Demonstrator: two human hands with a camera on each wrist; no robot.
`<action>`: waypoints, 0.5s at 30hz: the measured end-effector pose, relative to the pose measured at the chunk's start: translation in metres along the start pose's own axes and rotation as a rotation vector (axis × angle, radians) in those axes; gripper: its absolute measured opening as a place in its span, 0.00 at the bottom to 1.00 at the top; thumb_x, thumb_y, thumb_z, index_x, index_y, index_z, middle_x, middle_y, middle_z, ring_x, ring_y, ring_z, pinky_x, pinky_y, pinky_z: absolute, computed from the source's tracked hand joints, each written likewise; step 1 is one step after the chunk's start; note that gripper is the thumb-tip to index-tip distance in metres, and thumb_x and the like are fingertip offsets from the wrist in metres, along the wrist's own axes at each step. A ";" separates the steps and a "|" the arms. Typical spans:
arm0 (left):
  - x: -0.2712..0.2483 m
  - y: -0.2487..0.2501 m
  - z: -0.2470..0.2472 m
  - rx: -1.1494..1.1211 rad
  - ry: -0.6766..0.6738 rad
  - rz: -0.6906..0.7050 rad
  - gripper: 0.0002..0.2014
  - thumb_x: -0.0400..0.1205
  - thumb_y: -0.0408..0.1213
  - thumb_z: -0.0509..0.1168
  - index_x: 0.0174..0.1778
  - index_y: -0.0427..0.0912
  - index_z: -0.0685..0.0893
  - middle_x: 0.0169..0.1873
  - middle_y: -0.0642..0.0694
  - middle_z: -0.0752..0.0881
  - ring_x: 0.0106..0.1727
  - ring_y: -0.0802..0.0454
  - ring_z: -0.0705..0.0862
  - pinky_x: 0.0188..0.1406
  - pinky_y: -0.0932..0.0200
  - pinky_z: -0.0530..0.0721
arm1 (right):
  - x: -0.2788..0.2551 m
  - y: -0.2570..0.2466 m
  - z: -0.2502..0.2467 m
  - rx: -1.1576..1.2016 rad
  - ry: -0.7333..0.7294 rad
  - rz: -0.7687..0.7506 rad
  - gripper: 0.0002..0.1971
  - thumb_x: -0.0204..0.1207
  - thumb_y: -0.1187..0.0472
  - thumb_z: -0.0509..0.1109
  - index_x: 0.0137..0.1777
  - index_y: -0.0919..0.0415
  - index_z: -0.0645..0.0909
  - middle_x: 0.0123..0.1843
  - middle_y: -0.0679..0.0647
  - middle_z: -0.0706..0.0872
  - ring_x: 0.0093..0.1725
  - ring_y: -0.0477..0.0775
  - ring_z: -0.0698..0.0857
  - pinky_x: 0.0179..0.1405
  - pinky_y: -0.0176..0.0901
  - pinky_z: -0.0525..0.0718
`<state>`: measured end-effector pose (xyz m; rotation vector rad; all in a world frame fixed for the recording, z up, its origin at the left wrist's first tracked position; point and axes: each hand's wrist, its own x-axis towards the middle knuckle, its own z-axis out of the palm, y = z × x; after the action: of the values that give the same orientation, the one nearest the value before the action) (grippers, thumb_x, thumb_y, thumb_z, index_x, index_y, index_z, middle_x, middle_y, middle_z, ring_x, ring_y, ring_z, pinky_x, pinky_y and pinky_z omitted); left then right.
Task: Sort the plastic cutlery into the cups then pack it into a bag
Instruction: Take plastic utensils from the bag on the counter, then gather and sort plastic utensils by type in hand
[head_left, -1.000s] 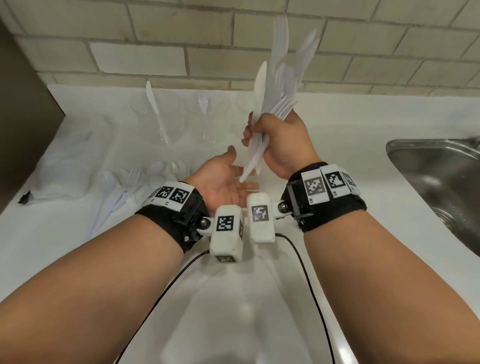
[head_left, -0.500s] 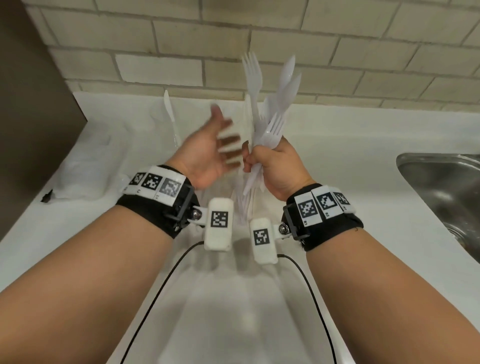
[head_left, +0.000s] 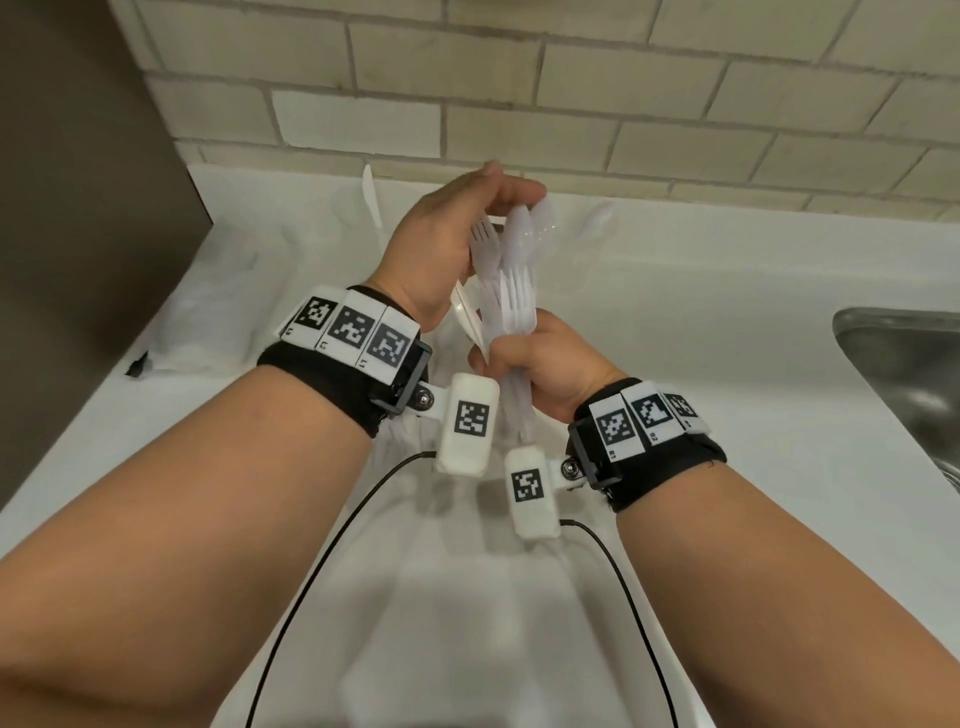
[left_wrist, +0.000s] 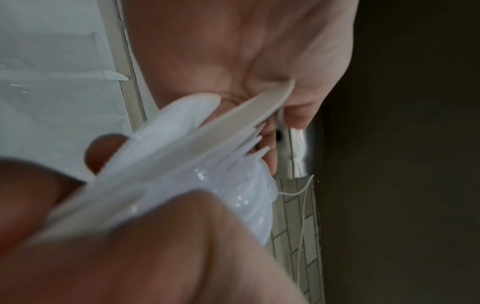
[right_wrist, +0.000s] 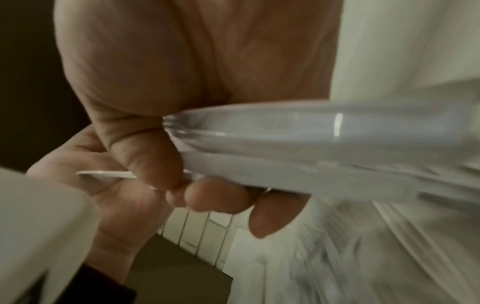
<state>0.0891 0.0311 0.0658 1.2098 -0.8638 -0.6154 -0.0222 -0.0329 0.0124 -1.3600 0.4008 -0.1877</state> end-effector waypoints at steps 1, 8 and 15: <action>-0.002 0.002 0.001 -0.042 -0.013 -0.024 0.24 0.82 0.52 0.53 0.49 0.37 0.88 0.52 0.40 0.88 0.55 0.44 0.83 0.62 0.46 0.79 | 0.001 0.000 0.001 0.028 0.003 -0.001 0.11 0.53 0.77 0.60 0.35 0.68 0.75 0.26 0.59 0.74 0.27 0.56 0.72 0.30 0.43 0.71; -0.006 -0.003 0.002 0.224 -0.047 0.121 0.17 0.74 0.53 0.68 0.57 0.53 0.84 0.48 0.50 0.85 0.54 0.41 0.87 0.57 0.46 0.86 | 0.012 -0.006 0.010 0.064 0.008 -0.033 0.09 0.63 0.78 0.66 0.34 0.64 0.75 0.29 0.56 0.72 0.24 0.52 0.70 0.22 0.40 0.72; -0.001 -0.010 -0.004 0.547 -0.027 0.138 0.12 0.73 0.45 0.75 0.42 0.39 0.88 0.53 0.46 0.86 0.54 0.58 0.84 0.59 0.68 0.78 | 0.017 -0.011 0.012 -0.014 0.032 -0.066 0.08 0.66 0.81 0.68 0.37 0.69 0.80 0.28 0.59 0.81 0.24 0.56 0.80 0.32 0.47 0.83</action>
<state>0.0923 0.0315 0.0550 1.6145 -1.1728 -0.2864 -0.0007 -0.0300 0.0226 -1.3868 0.3844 -0.2617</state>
